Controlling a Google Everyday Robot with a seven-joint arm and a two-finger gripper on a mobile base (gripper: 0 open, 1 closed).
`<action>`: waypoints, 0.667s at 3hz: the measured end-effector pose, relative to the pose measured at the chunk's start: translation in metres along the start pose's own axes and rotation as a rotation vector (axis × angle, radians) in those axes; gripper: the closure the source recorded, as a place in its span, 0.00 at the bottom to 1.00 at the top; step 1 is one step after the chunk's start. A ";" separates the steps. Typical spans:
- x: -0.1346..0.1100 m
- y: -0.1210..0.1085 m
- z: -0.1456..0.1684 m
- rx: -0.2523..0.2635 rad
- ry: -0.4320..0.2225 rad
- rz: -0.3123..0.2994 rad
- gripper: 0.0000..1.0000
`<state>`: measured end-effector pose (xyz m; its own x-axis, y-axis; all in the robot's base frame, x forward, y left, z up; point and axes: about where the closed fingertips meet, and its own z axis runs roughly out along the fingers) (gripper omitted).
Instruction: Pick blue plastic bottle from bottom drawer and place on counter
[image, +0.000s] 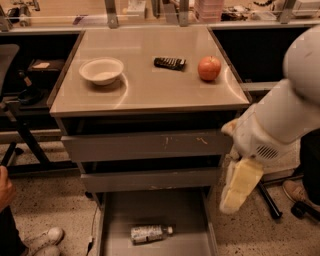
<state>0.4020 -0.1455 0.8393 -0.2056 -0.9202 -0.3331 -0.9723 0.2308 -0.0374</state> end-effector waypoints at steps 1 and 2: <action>-0.002 0.032 0.092 -0.119 -0.035 0.012 0.00; -0.002 0.032 0.092 -0.118 -0.036 0.012 0.00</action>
Offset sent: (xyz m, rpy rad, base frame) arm -0.0143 0.0341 -0.0691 0.0577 0.0860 0.0267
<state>0.3819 -0.1071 0.7526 -0.2151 -0.9054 -0.3661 -0.9766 0.2009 0.0770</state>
